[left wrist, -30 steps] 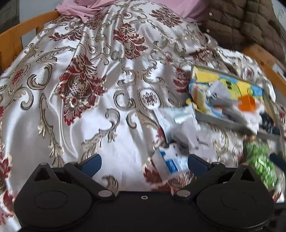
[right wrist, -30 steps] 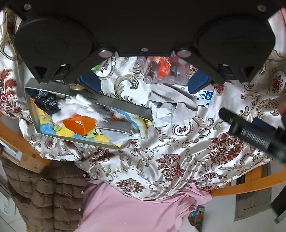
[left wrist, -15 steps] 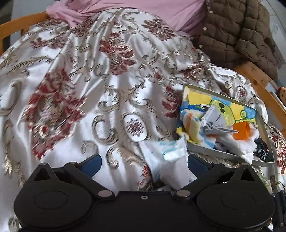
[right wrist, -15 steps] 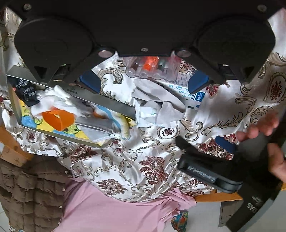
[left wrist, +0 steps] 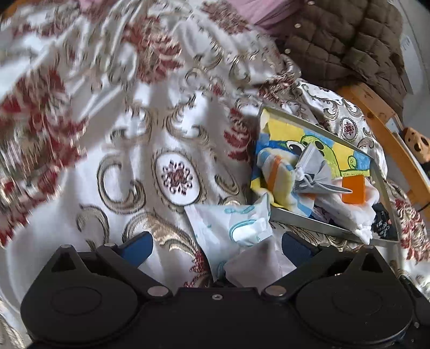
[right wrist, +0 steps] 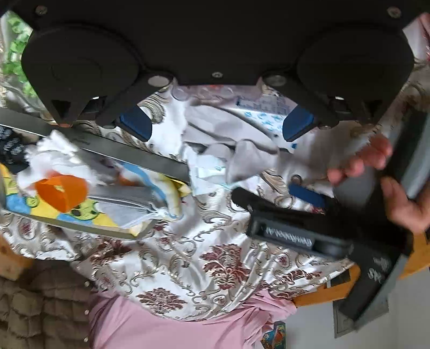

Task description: Organize soft objects

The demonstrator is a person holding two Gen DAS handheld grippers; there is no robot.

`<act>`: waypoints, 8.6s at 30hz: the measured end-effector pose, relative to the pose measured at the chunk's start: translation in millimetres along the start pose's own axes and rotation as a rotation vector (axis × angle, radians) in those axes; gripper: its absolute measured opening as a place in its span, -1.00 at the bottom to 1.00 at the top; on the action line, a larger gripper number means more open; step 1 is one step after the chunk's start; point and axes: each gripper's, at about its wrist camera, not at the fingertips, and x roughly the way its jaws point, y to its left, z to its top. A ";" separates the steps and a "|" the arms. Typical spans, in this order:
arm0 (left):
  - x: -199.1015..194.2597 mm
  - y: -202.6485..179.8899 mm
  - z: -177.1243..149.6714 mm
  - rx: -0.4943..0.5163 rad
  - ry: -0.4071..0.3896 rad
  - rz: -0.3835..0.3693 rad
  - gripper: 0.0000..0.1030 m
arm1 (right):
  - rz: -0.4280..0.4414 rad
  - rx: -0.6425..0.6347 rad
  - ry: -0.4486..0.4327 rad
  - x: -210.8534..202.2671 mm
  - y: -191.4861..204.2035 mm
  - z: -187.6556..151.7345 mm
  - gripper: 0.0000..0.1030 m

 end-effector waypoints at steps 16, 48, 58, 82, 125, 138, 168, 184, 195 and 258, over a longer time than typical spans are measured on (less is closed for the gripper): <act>22.6 18.9 4.1 -0.111 0.021 -0.139 0.60 | 0.015 0.079 0.118 53.7 -3.5 19.2 0.57; 18.4 17.1 -0.2 -0.131 -0.030 -0.126 -0.80 | -0.037 0.099 0.100 50.3 -6.4 8.0 -0.98; 11.1 5.7 0.5 -0.080 -0.052 -0.117 -1.00 | -0.107 0.042 0.048 32.3 -13.8 18.2 -0.99; -58.3 -34.6 14.9 -0.001 -0.381 -0.181 -1.00 | -0.315 -0.017 -0.183 -14.0 -32.3 47.7 -0.99; 70.2 -96.2 36.5 -0.091 -0.245 -0.323 -0.83 | -0.584 0.388 -0.120 27.4 -203.6 19.2 -0.87; 65.5 -95.2 37.2 -0.111 -0.225 -0.290 -0.26 | -0.590 0.436 -0.089 17.7 -197.2 22.0 -0.07; -42.9 -146.8 -13.2 0.144 -0.420 -0.083 0.75 | -0.538 0.455 -0.300 -107.1 -175.1 15.1 0.98; -107.3 -150.4 -63.8 0.167 -0.541 -0.027 0.98 | -0.498 0.411 -0.416 -199.3 -119.7 -17.6 0.99; -135.5 -134.5 -117.1 0.141 -0.498 0.024 0.98 | -0.490 0.387 -0.430 -238.7 -82.5 -47.6 0.99; -172.7 -113.7 -214.6 0.191 -0.335 0.179 0.98 | -0.489 0.403 -0.122 -254.1 -6.7 -120.1 0.99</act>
